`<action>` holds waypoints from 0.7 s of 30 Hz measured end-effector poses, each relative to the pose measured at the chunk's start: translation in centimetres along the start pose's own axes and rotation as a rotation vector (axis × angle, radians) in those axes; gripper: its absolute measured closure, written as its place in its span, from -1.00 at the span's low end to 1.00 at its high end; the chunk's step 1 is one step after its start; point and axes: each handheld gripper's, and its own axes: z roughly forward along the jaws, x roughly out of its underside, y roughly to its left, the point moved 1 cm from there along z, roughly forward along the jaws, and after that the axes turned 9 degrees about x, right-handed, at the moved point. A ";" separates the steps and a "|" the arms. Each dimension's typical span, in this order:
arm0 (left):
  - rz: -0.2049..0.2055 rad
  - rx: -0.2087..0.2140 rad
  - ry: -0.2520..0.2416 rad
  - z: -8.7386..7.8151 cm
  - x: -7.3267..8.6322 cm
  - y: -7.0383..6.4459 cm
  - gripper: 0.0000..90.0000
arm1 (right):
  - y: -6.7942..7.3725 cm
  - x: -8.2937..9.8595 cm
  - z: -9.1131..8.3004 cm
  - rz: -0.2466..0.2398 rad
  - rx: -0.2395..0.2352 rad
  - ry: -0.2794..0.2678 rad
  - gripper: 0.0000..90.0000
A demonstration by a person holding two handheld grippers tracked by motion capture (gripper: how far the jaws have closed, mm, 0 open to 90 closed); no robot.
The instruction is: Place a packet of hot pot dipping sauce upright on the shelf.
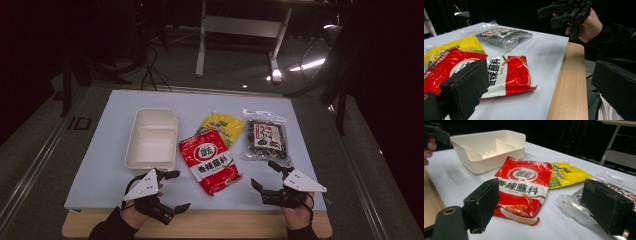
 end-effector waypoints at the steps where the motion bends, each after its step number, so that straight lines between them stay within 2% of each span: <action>1: -0.001 0.000 0.006 0.1 0.1 0.0 -0.96 | 0.0 0.0 0.0 0.000 0.000 0.000 -0.67; 6: 0.006 -0.012 0.019 0.4 0.7 0.0 -0.96 | 0.2 0.0 0.0 -0.023 0.005 0.012 -0.67; 8: 0.006 -0.016 0.018 0.4 0.7 0.1 -0.96 | 0.3 -0.2 0.0 -0.036 0.021 0.015 -0.67; 13: 0.026 -0.020 0.011 0.0 0.5 0.0 -0.96 | 0.4 -0.4 0.1 -0.049 0.015 0.025 -0.67; 18: 0.044 -0.029 -0.018 -0.7 0.2 -0.1 -0.96 | 0.7 -1.3 0.1 -0.049 -0.026 0.015 -0.67; 19: 0.047 -0.029 -0.018 -0.8 0.2 -0.1 -0.96 | 0.8 -1.9 0.2 -0.041 -0.051 0.020 -0.67; 21: 0.064 -0.042 -0.002 -1.0 0.1 0.0 -0.95 | 0.8 -2.2 0.3 -0.037 -0.063 0.017 -0.68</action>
